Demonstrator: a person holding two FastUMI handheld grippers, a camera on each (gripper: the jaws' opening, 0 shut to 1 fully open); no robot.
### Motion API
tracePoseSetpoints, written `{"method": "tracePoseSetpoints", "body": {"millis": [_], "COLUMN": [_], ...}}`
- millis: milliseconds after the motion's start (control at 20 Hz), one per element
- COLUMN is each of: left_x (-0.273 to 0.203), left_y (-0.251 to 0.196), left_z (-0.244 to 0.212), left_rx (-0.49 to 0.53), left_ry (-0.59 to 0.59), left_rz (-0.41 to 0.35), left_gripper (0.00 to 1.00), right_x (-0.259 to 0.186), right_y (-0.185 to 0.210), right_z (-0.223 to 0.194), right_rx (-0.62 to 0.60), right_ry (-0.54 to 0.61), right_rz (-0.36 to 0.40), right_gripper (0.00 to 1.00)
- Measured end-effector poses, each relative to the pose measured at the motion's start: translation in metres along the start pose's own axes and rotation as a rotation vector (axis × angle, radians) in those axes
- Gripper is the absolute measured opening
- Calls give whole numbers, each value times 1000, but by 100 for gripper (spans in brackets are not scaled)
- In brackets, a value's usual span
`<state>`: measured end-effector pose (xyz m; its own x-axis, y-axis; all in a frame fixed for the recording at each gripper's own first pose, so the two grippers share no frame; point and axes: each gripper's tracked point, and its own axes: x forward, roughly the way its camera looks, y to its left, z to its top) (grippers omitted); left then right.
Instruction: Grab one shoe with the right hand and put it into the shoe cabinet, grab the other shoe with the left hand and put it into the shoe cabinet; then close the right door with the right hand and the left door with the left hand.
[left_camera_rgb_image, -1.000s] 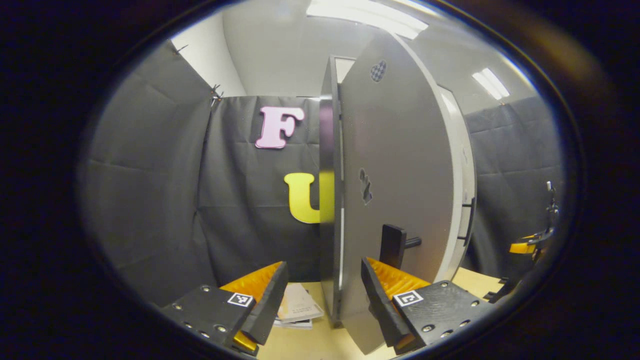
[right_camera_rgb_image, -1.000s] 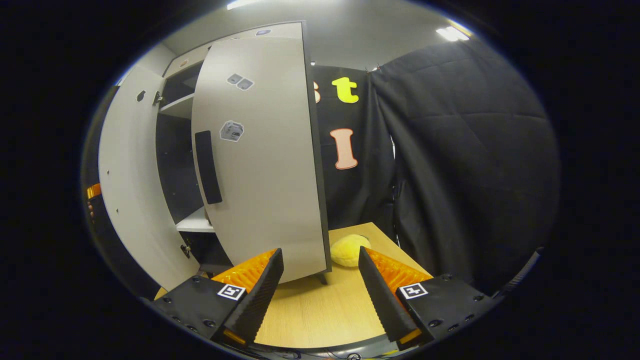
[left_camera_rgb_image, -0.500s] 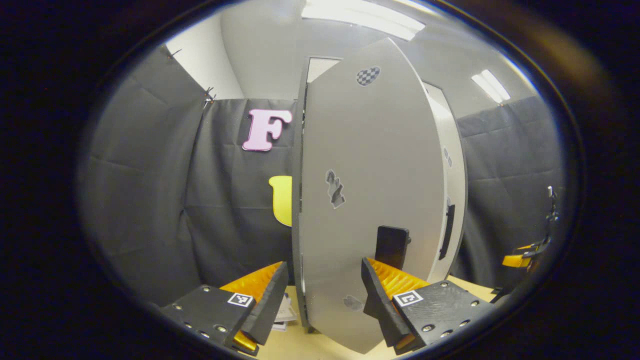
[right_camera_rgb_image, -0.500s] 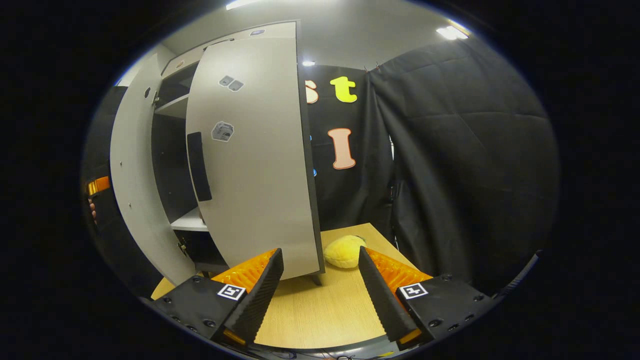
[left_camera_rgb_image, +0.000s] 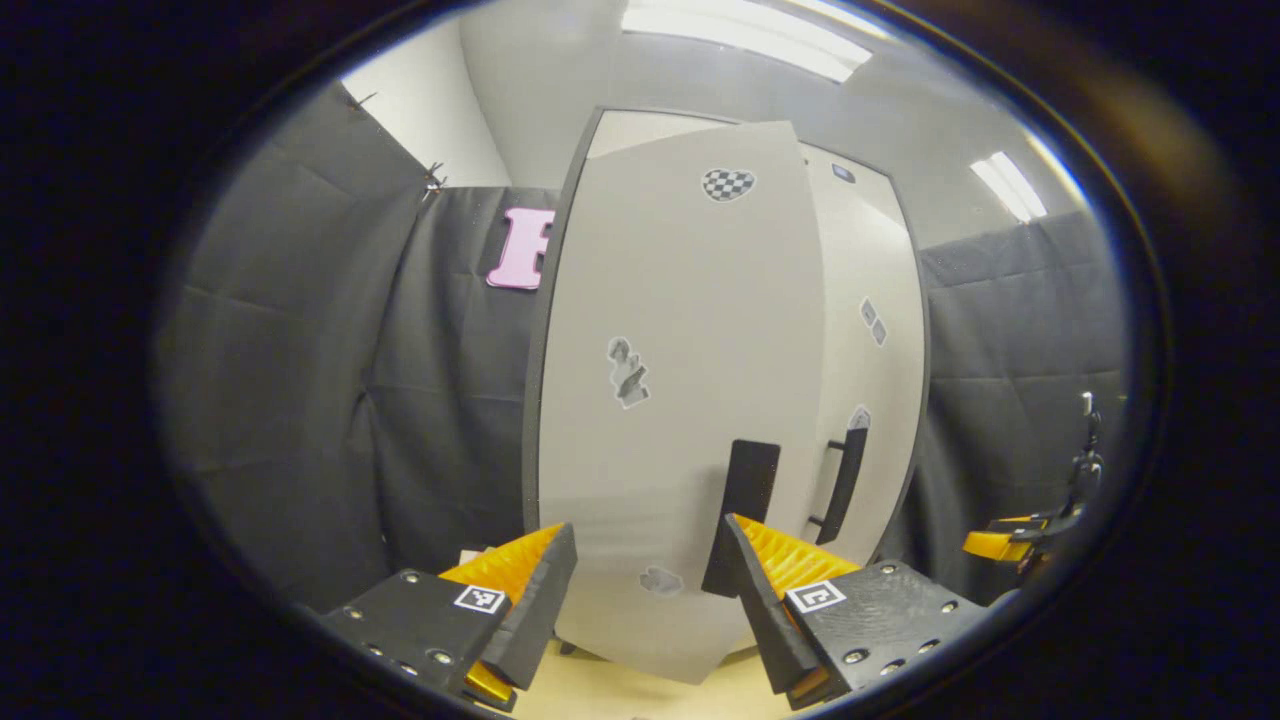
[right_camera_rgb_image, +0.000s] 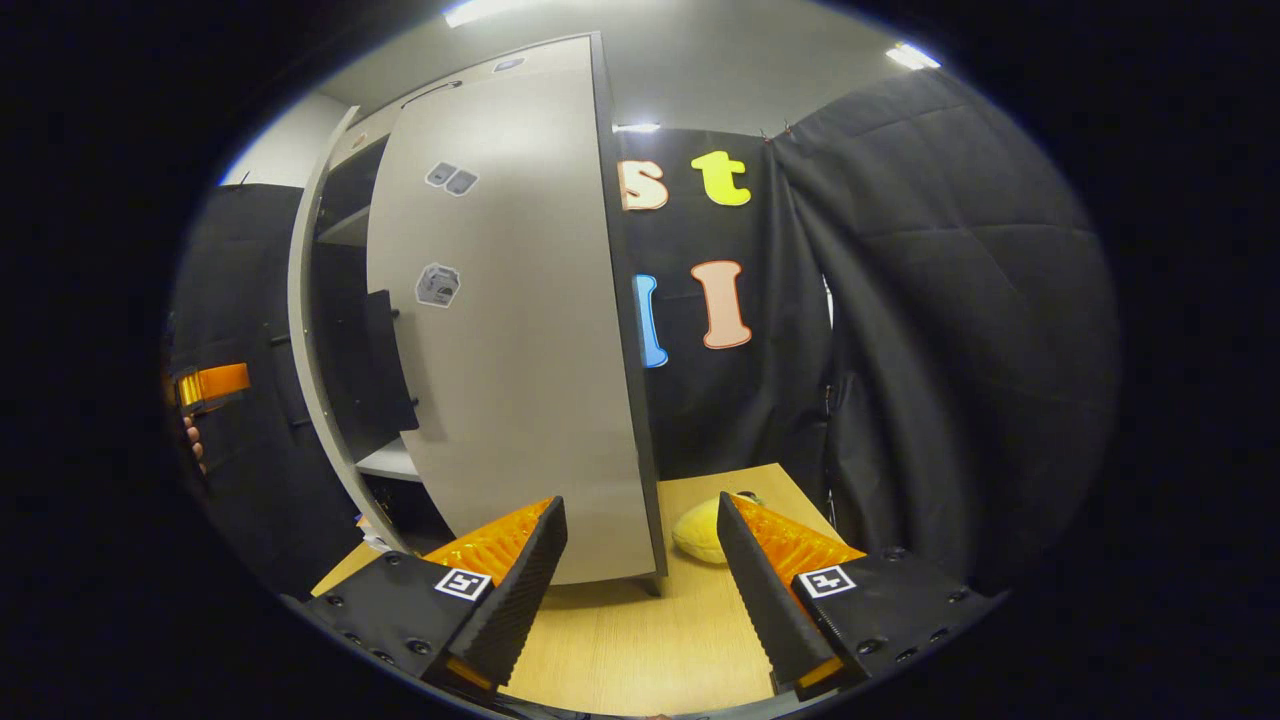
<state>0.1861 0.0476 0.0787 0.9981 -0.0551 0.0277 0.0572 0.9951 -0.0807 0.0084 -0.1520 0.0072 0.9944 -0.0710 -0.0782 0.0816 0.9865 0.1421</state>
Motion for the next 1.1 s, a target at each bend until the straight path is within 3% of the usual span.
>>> {"method": "tracePoseSetpoints", "body": {"millis": [50, 100, 200, 250, 350, 500, 850, 1050, 1100], "left_x": [-7, -13, -32, -42, -64, -89, -106, -103, -104], "left_y": [-3, -2, -6, -6, -11, -17, -7, -1, 3], "left_z": [0, -1, -2, -1, 3, -2, -20, -24, -23], "left_rx": [-9, -22, -32, -29, -7, 39, 93, 77, 61], "left_ry": [-5, -8, -25, -41, -64, -70, -51, -52, -60], "left_rz": [12, 29, 79, 107, 146, 171, 229, 185, 170], "left_gripper": [86, 91, 91, 86, 91, 91, 91, 91, 85], "right_x": [5, 10, 20, 23, 31, 41, 46, 40, 37], "right_y": [0, 2, 10, 12, 18, 34, 66, 83, 90], "right_z": [0, 1, 5, 7, 11, 24, 28, 34, 33], "right_rx": [-2, -4, -12, -15, -8, 20, -31, -95, -101], "right_ry": [1, 2, -7, -13, -22, -54, -72, -82, -80], "right_rz": [14, 34, 88, 109, 136, 157, 96, 67, 68], "right_gripper": [96, 96, 92, 92, 95, 96, 96, 96, 96]}}
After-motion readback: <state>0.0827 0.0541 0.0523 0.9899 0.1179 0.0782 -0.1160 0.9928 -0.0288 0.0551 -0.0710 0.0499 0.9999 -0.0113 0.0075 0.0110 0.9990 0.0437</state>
